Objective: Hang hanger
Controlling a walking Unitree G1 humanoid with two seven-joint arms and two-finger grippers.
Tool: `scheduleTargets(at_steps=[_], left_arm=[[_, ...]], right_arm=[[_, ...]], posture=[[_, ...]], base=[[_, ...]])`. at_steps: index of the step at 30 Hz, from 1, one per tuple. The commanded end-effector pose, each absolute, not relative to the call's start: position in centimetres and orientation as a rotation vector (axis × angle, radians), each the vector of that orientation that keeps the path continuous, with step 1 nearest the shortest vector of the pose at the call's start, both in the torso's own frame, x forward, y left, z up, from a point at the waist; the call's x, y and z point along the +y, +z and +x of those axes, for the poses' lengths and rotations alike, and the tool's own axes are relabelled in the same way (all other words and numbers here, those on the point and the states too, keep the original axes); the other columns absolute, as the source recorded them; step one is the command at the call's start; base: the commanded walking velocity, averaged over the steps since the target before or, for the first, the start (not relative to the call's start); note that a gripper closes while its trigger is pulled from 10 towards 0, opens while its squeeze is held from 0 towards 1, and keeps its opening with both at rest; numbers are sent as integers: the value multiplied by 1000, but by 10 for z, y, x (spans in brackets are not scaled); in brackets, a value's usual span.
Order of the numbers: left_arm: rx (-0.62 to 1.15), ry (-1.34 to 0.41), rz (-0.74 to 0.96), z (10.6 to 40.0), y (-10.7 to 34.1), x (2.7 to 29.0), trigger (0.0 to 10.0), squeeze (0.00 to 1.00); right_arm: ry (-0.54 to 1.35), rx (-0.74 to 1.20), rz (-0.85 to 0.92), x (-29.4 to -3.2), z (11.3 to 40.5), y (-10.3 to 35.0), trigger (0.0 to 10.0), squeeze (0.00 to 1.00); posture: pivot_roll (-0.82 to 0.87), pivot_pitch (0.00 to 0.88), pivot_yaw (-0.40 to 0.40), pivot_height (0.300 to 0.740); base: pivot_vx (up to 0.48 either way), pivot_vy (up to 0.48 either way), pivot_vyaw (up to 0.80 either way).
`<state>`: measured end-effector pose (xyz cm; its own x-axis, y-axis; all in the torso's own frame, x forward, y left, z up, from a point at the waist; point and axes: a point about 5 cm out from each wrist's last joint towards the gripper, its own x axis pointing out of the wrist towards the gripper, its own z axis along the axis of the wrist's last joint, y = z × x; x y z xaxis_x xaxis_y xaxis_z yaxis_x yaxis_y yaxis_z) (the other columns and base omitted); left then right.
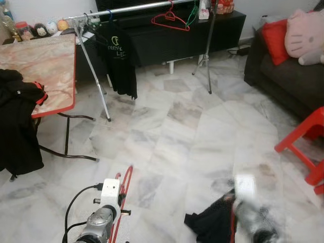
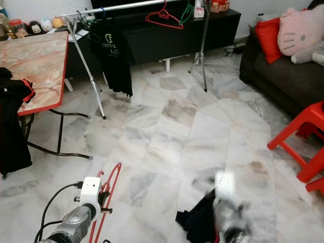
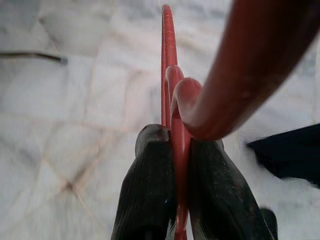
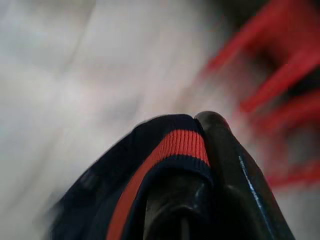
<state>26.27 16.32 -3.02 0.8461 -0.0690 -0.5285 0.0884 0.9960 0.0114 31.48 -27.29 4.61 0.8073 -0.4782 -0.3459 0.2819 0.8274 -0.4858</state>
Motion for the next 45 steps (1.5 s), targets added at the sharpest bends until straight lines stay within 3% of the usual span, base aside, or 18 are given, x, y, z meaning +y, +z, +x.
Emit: scheduleTargets(at_steps=[1, 5, 6, 7, 8, 14, 18, 20, 24, 29, 38, 45], left_arm=[[524, -76, 55, 262, -29, 165, 10000, 0], [487, -74, 76, 263, -26, 165, 10000, 0], [318, -70, 81, 296, 12, 187, 10000, 0], [318, -70, 81, 296, 12, 187, 10000, 0], [203, -75, 80, 313, 40, 201, 10000, 0], [68, -170, 109, 312, 66, 205, 10000, 0], [159, -531, 188, 293, 77, 192, 10000, 0], [181, -579, 195, 289, 80, 191, 10000, 0], [322, -837, 281, 270, 92, 189, 10000, 0], [395, -963, 356, 261, 103, 186, 10000, 0], [487, -1234, 451, 235, 123, 159, 10000, 0], [448, -1260, 417, 232, 130, 135, 10000, 0]], right_arm=[[-357, 407, -602, -264, 324, 56, 10000, 0], [-336, 353, -436, -260, 327, 60, 10000, 0], [-302, 328, -422, -255, 329, 62, 10000, 0], [-302, 328, -422, -255, 329, 62, 10000, 0], [-272, 302, -428, -252, 331, 65, 10000, 0], [-21, 257, -391, -217, 328, 64, 10000, 0], [182, 307, -436, -194, 323, 65, 10000, 0], [212, 310, -439, -191, 323, 67, 10000, 0], [393, 338, -541, -172, 328, 80, 10000, 0], [400, 372, -674, -170, 335, 84, 10000, 0], [353, 397, -707, -154, 348, 88, 10000, 0], [397, 390, -655, -127, 349, 86, 10000, 0]], posture=[[-10, 0, -2, 740], [-20, 0, -2, 740], [-19, 0, -8, 740], [-19, 0, -8, 740], [-18, 0, -14, 740], [-6, 0, -26, 740], [-3, 0, -29, 740], [2, 0, -28, 740], [6, 0, -29, 740], [16, 0, -33, 740], [25, 0, -31, 740], [27, 0, -34, 740]], base=[[0, 0, 0], [0, 0, 0], [0, 0, 0], [0, 0, 0], [0, 0, 0], [0, 0, 0], [0, 0, 0], [0, 0, 0], [0, 0, 0], [0, 0, 0], [0, 0, 0], [0, 0, 0]])
